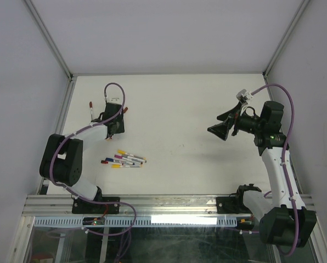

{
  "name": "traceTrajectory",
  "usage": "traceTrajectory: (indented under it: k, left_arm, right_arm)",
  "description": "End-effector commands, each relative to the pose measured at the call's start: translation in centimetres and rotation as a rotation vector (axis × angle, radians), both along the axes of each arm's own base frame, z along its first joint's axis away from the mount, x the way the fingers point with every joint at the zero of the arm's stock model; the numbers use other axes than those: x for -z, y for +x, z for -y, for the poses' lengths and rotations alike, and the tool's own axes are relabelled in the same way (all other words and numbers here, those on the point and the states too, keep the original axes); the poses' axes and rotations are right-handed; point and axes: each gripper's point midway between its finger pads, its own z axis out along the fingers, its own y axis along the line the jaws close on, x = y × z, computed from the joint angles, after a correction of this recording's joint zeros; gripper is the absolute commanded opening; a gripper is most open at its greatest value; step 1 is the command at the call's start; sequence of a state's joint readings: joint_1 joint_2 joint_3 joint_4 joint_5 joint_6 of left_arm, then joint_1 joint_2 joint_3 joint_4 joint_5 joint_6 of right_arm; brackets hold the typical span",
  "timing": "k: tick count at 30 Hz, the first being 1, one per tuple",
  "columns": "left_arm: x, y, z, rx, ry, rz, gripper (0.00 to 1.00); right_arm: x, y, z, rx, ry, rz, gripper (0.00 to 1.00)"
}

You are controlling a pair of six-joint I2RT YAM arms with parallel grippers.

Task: Open the pen caps
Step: Pick up the pen from the center of the board.

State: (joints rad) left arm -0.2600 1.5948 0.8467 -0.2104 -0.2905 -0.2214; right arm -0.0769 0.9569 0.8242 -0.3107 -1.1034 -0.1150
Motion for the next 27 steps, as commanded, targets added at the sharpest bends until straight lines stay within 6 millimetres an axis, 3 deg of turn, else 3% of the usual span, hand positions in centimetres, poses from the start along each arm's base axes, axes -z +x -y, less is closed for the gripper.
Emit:
traceTrajectory:
  k: [1, 5, 12, 27]
  left_arm:
    - [-3.8, 1.7, -0.4, -0.016, 0.001, 0.13, 0.36]
    - [-3.9, 1.7, -0.7, -0.022, 0.012, 0.144, 0.39]
    - [-1.8, 1.7, -1.4, -0.041, 0.06, 0.074, 0.4]
    - [-0.2, 1.4, -0.3, 0.01, 0.025, 0.008, 0.32]
  right_arm:
    - [-0.9, 0.4, 0.1, -0.005, -0.009, 0.052, 0.99]
    - [-0.8, 0.4, 0.0, -0.006, -0.009, 0.05, 0.99]
    - [-0.7, 0.4, 0.0, -0.009, -0.004, 0.042, 1.0]
    - [-0.8, 0.5, 0.1, -0.001, -0.007, 0.047, 1.0]
